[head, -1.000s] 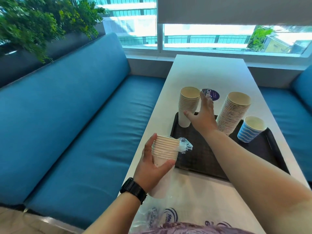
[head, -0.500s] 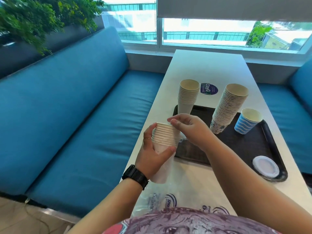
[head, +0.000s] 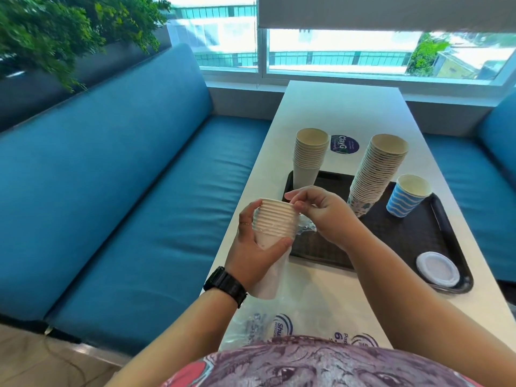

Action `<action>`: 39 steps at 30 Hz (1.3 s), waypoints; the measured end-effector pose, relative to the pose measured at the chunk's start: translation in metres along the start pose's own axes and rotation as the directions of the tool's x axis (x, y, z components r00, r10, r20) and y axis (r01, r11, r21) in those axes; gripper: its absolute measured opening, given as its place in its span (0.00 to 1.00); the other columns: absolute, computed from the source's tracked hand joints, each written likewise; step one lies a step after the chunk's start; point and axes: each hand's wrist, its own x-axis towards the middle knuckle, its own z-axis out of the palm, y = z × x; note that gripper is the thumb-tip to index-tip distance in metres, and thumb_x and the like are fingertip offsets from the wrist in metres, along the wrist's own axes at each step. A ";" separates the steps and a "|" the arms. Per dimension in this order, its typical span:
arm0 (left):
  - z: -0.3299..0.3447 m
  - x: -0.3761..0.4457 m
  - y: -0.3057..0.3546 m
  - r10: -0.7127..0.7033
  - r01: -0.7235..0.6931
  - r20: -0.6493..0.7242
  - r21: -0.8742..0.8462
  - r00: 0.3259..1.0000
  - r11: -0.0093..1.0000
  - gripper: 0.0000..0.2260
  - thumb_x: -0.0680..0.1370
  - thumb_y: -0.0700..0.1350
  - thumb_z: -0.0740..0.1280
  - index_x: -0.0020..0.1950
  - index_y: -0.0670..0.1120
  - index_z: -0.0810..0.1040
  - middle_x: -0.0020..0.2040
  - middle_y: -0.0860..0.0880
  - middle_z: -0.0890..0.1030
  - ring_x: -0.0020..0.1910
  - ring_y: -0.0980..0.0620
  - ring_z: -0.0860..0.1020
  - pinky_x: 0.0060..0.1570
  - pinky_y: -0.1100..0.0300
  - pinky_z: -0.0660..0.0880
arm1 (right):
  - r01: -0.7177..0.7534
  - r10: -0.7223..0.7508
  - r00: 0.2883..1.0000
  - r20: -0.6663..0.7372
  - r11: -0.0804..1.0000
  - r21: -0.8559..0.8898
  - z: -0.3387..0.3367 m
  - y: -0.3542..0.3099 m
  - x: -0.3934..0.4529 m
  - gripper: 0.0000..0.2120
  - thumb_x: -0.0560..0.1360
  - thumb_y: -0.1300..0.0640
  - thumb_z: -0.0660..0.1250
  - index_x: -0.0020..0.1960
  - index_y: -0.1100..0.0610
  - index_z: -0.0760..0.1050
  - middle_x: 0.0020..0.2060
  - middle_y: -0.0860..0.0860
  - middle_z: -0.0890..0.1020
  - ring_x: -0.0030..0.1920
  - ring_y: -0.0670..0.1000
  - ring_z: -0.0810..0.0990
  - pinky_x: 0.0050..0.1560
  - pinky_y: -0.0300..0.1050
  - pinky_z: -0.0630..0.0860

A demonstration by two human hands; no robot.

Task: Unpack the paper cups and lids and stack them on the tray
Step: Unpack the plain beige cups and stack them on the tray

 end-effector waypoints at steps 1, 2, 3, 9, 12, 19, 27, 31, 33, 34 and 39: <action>0.000 0.000 0.000 0.002 -0.002 -0.001 -0.002 1.000 1.000 0.36 0.65 0.61 0.74 0.67 0.71 0.57 0.62 0.60 0.72 0.54 0.54 0.80 0.54 0.47 0.79 | 0.012 -0.012 1.000 -0.006 1.000 -0.018 0.000 0.000 0.001 0.10 0.78 0.66 0.65 0.43 0.53 0.79 0.53 0.48 0.82 0.54 0.47 0.80 0.58 0.38 0.74; 0.000 0.000 0.001 0.004 -0.004 0.003 -0.002 1.000 1.000 0.36 0.65 0.61 0.74 0.66 0.72 0.56 0.62 0.60 0.72 0.54 0.54 0.80 0.54 0.47 0.79 | 0.019 -0.019 1.000 -0.023 1.000 -0.018 0.000 0.000 0.002 0.11 0.78 0.66 0.65 0.42 0.52 0.79 0.53 0.49 0.82 0.54 0.47 0.80 0.59 0.39 0.74; 0.000 -0.001 0.001 0.012 -0.012 0.010 0.013 1.000 1.000 0.36 0.65 0.61 0.73 0.67 0.71 0.56 0.62 0.59 0.72 0.54 0.54 0.80 0.54 0.47 0.79 | 0.024 -0.024 0.998 -0.049 1.000 0.002 0.000 0.000 0.003 0.12 0.78 0.67 0.64 0.42 0.52 0.78 0.53 0.50 0.81 0.54 0.48 0.80 0.59 0.40 0.75; 0.002 -0.004 0.002 0.058 -0.059 0.028 0.045 0.998 0.997 0.36 0.66 0.61 0.72 0.69 0.66 0.57 0.65 0.54 0.71 0.55 0.55 0.78 0.52 0.50 0.79 | 0.030 -0.027 0.998 -0.050 0.997 0.068 -0.006 -0.005 0.004 0.09 0.78 0.64 0.64 0.45 0.53 0.78 0.55 0.50 0.81 0.56 0.48 0.80 0.60 0.41 0.75; 0.000 0.000 -0.001 0.037 -0.037 -0.007 0.007 0.999 0.999 0.36 0.66 0.59 0.74 0.68 0.70 0.58 0.64 0.55 0.72 0.55 0.51 0.80 0.52 0.45 0.79 | 0.030 -0.030 1.000 0.001 0.997 0.078 -0.005 -0.002 0.001 0.07 0.78 0.63 0.66 0.45 0.54 0.80 0.55 0.51 0.81 0.55 0.49 0.80 0.59 0.43 0.75; 0.001 -0.001 0.001 0.038 -0.037 -0.019 0.015 0.999 0.999 0.36 0.66 0.60 0.74 0.66 0.73 0.56 0.65 0.53 0.73 0.56 0.50 0.80 0.54 0.45 0.79 | 0.054 -0.054 0.999 0.008 0.998 -0.021 -0.002 -0.002 0.003 0.10 0.77 0.64 0.67 0.41 0.52 0.79 0.52 0.47 0.81 0.52 0.46 0.79 0.59 0.43 0.75; -0.001 -0.004 0.003 0.057 -0.059 0.025 0.080 0.998 0.995 0.37 0.65 0.63 0.71 0.67 0.71 0.54 0.63 0.50 0.74 0.54 0.52 0.80 0.52 0.49 0.79 | -0.065 0.073 0.978 -0.197 0.997 0.047 -0.016 -0.012 0.018 0.04 0.79 0.57 0.66 0.46 0.53 0.77 0.42 0.47 0.80 0.39 0.40 0.77 0.41 0.29 0.71; -0.001 -0.002 0.002 0.043 -0.045 0.021 0.083 0.999 0.996 0.37 0.65 0.63 0.72 0.66 0.74 0.53 0.64 0.50 0.74 0.54 0.51 0.80 0.52 0.48 0.80 | -0.068 0.080 0.995 -0.062 0.982 0.178 -0.011 -0.005 0.018 0.04 0.78 0.60 0.66 0.45 0.54 0.77 0.44 0.48 0.82 0.46 0.46 0.79 0.53 0.40 0.75; -0.002 -0.002 0.001 0.033 -0.035 0.022 0.087 0.999 0.996 0.37 0.65 0.64 0.72 0.66 0.74 0.53 0.65 0.52 0.73 0.55 0.51 0.80 0.54 0.48 0.79 | -0.048 0.066 0.994 -0.086 0.980 0.192 -0.014 -0.005 0.024 0.08 0.78 0.62 0.66 0.42 0.53 0.77 0.42 0.46 0.82 0.45 0.46 0.78 0.51 0.38 0.74; -0.003 -0.002 0.000 0.026 -0.029 0.024 0.096 0.999 0.995 0.37 0.64 0.64 0.72 0.66 0.74 0.53 0.65 0.52 0.72 0.56 0.52 0.79 0.55 0.49 0.79 | -0.031 0.053 0.990 -0.130 0.986 0.161 -0.017 -0.008 0.028 0.09 0.77 0.62 0.67 0.41 0.51 0.77 0.39 0.44 0.81 0.43 0.46 0.77 0.50 0.38 0.73; -0.005 -0.002 -0.004 -0.003 0.002 0.014 0.075 1.000 0.997 0.37 0.63 0.65 0.72 0.65 0.75 0.55 0.62 0.57 0.73 0.55 0.55 0.79 0.55 0.50 0.78 | 0.080 -0.149 0.919 -0.365 0.977 -0.197 -0.049 -0.032 0.069 0.06 0.77 0.56 0.68 0.43 0.48 0.80 0.38 0.44 0.81 0.43 0.48 0.76 0.47 0.43 0.69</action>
